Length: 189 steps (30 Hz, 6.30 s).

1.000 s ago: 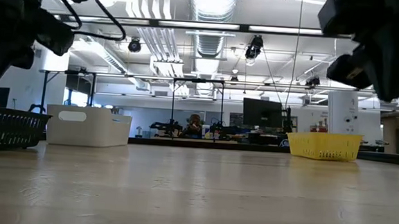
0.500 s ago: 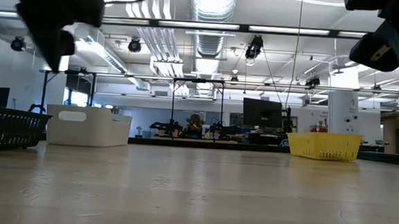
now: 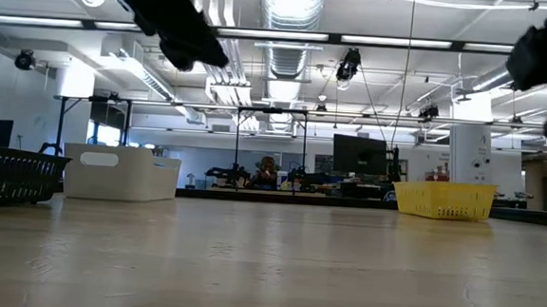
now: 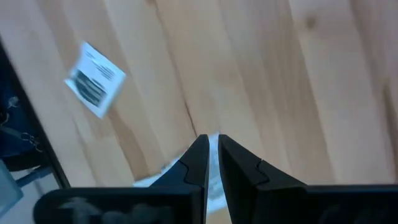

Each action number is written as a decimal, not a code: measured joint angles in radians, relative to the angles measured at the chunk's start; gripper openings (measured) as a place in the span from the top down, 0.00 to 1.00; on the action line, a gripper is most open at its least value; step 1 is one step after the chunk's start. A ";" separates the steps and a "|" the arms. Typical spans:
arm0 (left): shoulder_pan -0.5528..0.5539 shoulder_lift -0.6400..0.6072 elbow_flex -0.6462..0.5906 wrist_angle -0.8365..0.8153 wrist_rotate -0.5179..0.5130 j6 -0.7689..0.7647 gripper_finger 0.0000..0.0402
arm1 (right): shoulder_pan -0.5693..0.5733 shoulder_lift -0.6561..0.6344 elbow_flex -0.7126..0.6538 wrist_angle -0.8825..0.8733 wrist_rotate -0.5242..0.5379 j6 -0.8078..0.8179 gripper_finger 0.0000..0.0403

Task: Pick & Place First Aid Supplies
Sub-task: Put the gray towelette pack into the white bin

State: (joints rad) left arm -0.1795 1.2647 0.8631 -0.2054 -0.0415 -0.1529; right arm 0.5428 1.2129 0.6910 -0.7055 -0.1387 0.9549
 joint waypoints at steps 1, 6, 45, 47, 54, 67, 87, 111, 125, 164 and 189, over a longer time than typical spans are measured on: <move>0.000 0.022 0.000 0.018 0.000 0.009 0.76 | 0.006 0.000 -0.013 0.000 -0.008 0.024 0.92; 0.000 0.122 -0.002 0.069 -0.001 0.025 0.76 | 0.041 0.000 -0.069 0.014 -0.088 0.174 0.92; 0.003 0.239 0.013 0.241 -0.004 0.122 0.77 | 0.151 -0.003 -0.281 0.234 0.185 0.689 0.92; 0.005 0.239 0.013 0.250 -0.004 0.142 0.77 | 0.150 -0.003 -0.282 0.234 0.210 0.707 0.92; 0.019 0.239 0.012 0.317 -0.004 0.185 0.77 | 0.125 0.001 -0.287 0.281 0.300 0.722 0.92; 0.073 0.295 0.011 0.366 0.005 0.197 0.77 | -0.023 0.007 -0.288 0.355 0.332 0.631 0.92; 0.140 0.526 0.091 0.567 0.157 0.245 0.77 | -0.174 0.341 -0.137 0.660 0.317 0.290 0.92; 0.209 0.693 0.171 0.561 0.338 -0.435 0.77 | -0.293 0.500 0.004 0.687 0.356 -0.008 0.92; 0.214 0.693 0.164 0.431 0.241 -0.516 0.77 | -0.296 0.602 0.008 0.897 0.398 -0.086 0.92; 0.249 0.682 0.163 0.369 0.381 -0.479 0.77 | -0.320 0.610 0.005 0.988 0.384 -0.298 0.92; 0.248 0.682 0.163 0.345 0.470 -0.455 0.77 | -0.342 0.611 0.005 1.025 0.405 -0.262 0.92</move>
State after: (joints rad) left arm 0.0681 1.9465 1.0264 0.1397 0.4281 -0.6083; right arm 0.2011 1.8240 0.6964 0.3192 0.2663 0.6926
